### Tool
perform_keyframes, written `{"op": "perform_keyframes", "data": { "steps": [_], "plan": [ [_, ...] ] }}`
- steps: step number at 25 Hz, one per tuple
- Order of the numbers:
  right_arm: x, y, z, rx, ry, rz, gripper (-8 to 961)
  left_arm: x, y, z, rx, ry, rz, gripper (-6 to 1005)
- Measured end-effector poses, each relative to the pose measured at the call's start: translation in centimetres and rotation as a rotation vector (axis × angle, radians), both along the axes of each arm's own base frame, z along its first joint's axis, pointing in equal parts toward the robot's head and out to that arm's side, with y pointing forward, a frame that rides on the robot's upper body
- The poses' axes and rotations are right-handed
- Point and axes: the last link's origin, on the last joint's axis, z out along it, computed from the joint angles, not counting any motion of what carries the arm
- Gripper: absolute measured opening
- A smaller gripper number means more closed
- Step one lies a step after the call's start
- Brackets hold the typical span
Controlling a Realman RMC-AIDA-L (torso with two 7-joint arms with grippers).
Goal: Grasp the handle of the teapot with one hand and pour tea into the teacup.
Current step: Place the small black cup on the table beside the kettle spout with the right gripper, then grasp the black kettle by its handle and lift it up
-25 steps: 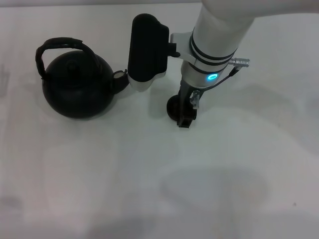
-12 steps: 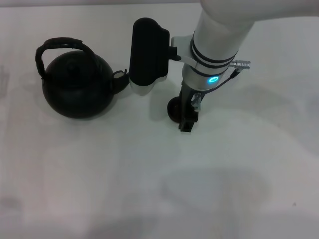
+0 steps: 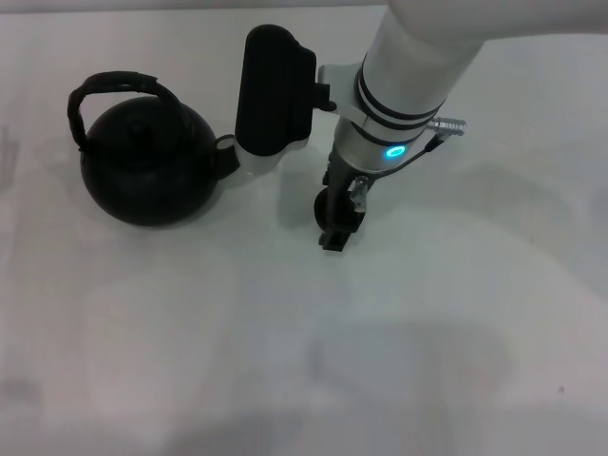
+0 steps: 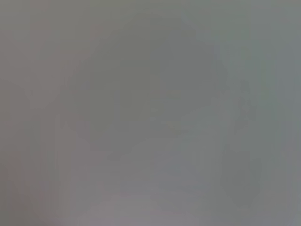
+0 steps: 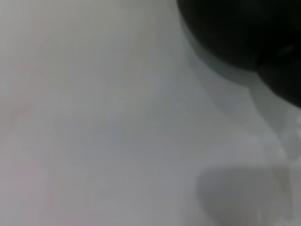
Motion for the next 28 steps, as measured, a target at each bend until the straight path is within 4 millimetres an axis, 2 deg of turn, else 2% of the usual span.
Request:
{"op": "perform_keyframes", "data": {
  "steps": [10,14,17,22,28],
  "plan": [
    [-0.5,1.2,0.3,0.072,0.122,-0.047,854,-0.1,-0.1,0.0,0.000,-0.001,0.002,816],
    [-0.3,2.1,1.2,0.122,0.189,-0.112,854,-0.2,-0.3,0.0,0.000,0.000,0.006,817],
    [0.3,3.3,2.6,0.177,0.259,-0.185,855,-0.3,-0.4,0.1,0.001,0.001,0.009,817],
    [2.7,4.9,5.3,0.280,0.344,-0.283,855,-0.4,-0.5,0.1,0.001,0.002,0.012,816],
    [6.3,6.9,10.1,0.453,0.595,-0.431,856,-0.5,-0.6,0.1,0.002,0.004,0.013,816]
  ]
}}
